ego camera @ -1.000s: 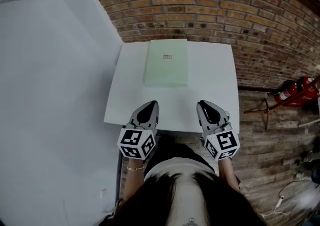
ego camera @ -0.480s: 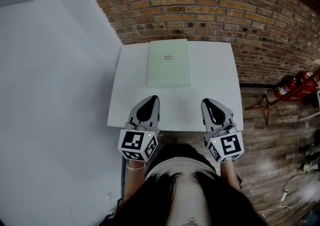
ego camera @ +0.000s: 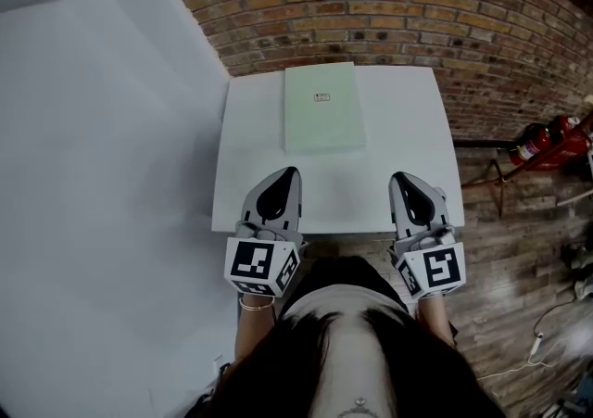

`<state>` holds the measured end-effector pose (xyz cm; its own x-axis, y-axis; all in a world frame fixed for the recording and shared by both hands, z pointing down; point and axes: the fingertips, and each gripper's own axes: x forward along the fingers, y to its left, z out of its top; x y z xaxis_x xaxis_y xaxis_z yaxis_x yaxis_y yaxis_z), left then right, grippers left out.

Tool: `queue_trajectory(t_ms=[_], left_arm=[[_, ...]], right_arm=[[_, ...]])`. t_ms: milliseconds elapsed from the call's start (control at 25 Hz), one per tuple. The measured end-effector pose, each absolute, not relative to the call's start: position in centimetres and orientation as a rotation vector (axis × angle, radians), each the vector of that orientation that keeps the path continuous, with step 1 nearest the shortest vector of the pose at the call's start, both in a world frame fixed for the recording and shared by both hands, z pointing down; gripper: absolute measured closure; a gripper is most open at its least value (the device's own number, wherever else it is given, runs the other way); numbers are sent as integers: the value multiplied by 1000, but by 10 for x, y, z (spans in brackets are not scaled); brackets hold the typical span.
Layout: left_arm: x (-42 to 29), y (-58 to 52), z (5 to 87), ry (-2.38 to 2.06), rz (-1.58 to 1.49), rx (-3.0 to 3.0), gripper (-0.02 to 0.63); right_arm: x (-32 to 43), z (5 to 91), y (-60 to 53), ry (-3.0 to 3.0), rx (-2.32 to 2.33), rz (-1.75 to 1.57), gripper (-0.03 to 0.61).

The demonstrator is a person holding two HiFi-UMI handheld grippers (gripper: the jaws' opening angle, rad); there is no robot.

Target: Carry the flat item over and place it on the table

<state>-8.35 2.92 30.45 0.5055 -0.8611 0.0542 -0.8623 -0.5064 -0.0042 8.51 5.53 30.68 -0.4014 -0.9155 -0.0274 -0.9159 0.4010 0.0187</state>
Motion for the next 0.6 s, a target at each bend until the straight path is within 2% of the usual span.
queue_trajectory(t_ms=[600], left_arm=[[-115, 31, 284, -1611, 3, 2767, 603]], right_arm=[[69, 278, 68, 2547, -1767, 208, 534]])
